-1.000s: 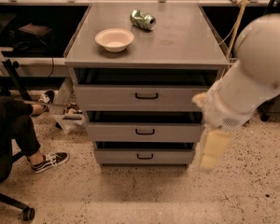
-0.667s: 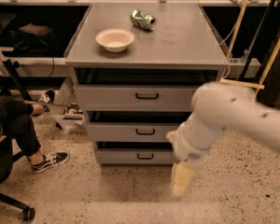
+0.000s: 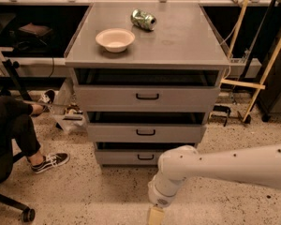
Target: Open bottom drawer
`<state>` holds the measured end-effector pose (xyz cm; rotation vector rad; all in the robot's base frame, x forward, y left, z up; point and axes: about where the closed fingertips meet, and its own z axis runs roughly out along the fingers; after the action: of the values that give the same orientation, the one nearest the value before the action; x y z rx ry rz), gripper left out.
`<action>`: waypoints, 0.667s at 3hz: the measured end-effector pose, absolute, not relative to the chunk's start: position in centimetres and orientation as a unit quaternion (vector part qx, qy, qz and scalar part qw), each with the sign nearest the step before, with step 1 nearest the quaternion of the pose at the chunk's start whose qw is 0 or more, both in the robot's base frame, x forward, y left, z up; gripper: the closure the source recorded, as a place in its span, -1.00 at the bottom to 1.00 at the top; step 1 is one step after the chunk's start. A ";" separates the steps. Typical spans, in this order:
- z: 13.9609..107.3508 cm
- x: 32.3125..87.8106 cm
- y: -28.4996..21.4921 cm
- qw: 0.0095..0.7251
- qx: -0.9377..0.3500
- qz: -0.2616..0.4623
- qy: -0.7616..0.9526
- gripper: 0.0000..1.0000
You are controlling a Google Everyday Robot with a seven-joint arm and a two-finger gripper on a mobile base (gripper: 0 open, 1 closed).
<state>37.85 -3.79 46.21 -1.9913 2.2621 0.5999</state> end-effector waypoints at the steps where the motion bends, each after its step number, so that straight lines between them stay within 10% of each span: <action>1: 43.0 37.5 -2.0 0.049 -0.633 0.220 0.741 -1.00; 2: 43.0 37.5 -2.0 0.049 -0.633 0.220 0.741 -1.00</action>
Offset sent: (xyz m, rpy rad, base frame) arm -0.0023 0.0172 -0.0315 0.0502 0.0155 -0.0315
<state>37.54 -2.01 43.00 -1.9277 2.2581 0.6710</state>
